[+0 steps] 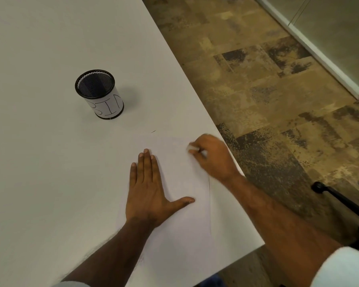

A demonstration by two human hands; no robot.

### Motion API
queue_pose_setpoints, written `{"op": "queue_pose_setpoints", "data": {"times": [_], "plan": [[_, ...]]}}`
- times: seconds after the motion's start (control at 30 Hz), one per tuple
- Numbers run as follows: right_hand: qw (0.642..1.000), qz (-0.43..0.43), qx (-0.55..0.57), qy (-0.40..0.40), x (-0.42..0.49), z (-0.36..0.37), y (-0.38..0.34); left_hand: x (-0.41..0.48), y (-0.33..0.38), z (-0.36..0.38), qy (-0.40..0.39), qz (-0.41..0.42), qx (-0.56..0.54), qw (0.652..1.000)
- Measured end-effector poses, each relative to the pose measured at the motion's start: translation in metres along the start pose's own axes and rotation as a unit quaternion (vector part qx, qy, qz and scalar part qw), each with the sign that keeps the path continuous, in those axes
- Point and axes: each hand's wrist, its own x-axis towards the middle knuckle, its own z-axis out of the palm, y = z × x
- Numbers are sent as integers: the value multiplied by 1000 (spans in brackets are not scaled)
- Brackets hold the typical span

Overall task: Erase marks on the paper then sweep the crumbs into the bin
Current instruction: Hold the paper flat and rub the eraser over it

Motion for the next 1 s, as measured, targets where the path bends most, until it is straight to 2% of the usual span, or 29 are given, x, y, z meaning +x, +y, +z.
{"op": "queue_pose_setpoints", "data": {"times": [0.07, 0.17, 0.23, 0.33, 0.37, 0.57, 0.7, 0.77, 0.87, 1.0], "plan": [[998, 41, -13, 42, 19, -7, 12, 0, 0, -1, -3, -3, -5, 1000], [998, 42, 2, 43, 15, -6, 5, 0, 1, -1, -3, -3, -8, 1000], [999, -2, 39, -10, -4, 4, -16, 1, 0, -1, 2, 0, -8, 1000], [987, -86, 46, -130, -30, 26, -45, 1, -1, 0, 10, 21, 2, 1000], [985, -93, 42, -140, -27, 31, -46, 2, -2, 1, 10, 21, 1, 1000], [999, -38, 4, -34, 39, 34, -21, -1, -1, -1, -6, -3, -24, 1000], [999, 34, 14, 18, 53, 33, -16, 0, -2, -1, -9, -6, -30, 999], [998, 24, 52, -7, 36, 31, -23, 1, -2, 0, -3, -3, -28, 1000], [994, -39, 61, -83, -1, 35, -37, 2, -2, 1, 0, 6, -31, 999], [995, -42, 45, -78, 20, 39, -30, 1, -3, 1, -7, 4, -36, 999]]}}
